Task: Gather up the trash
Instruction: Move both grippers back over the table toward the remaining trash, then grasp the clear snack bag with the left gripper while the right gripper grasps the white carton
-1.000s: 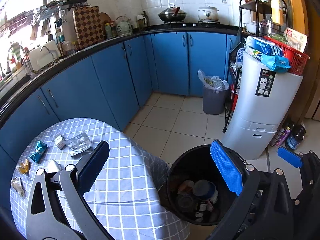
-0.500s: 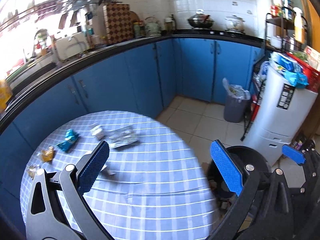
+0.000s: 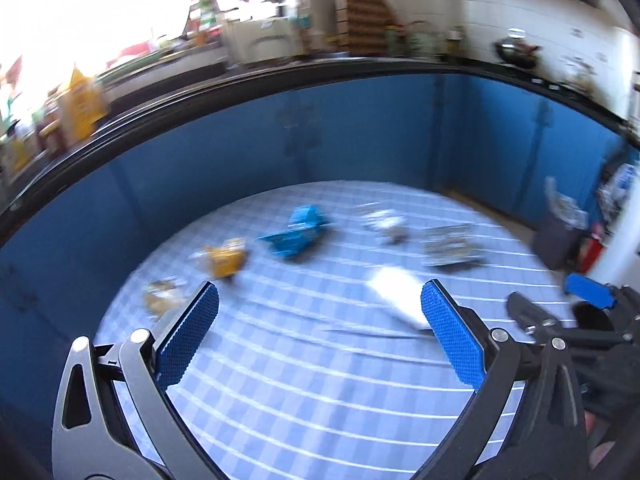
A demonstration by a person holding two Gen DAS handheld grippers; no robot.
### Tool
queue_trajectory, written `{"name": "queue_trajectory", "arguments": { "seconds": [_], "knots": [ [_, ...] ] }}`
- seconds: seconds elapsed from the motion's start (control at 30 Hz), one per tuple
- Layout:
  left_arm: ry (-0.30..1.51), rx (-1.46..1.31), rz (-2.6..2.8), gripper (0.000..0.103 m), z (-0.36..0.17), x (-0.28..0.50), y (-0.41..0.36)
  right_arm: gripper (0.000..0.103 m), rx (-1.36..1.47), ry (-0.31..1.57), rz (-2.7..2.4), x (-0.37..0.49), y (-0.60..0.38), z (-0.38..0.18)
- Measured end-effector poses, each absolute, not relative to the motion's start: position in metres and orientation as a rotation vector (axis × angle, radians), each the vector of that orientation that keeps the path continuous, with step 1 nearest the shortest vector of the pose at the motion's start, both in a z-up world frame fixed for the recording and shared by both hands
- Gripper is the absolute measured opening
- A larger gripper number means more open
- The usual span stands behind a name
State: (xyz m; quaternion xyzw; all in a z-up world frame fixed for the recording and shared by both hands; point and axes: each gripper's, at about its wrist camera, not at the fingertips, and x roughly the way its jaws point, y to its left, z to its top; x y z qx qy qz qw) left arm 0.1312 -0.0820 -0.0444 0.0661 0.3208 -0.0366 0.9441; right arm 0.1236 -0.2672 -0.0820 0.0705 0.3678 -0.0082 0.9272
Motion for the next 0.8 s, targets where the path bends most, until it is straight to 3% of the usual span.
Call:
{"name": "queue_trajectory", "arguments": {
  "seconds": [0.27, 0.53, 0.63, 0.7, 0.8],
  "knots": [
    [0.709, 0.078, 0.102, 0.1, -0.072, 0.171, 0.018, 0.087, 0.015, 0.823, 0.002, 0.173, -0.206, -0.104],
    [0.771, 0.017, 0.149, 0.1, -0.098, 0.204, 0.06, 0.086, -0.029, 0.871, 0.003, 0.195, -0.186, -0.123],
    [0.796, 0.016, 0.154, 0.1, -0.107, 0.214, 0.065, 0.075, -0.029, 0.891, 0.003, 0.198, -0.185, -0.129],
    [0.82, 0.012, 0.152, 0.1, -0.114, 0.219, 0.067, 0.059, -0.012, 0.91, 0.016, 0.201, -0.185, -0.133],
    [0.861, -0.014, 0.143, 0.098, -0.125, 0.226, 0.07, 0.047, 0.022, 0.915, 0.041, 0.201, -0.188, -0.132]
  ]
}}
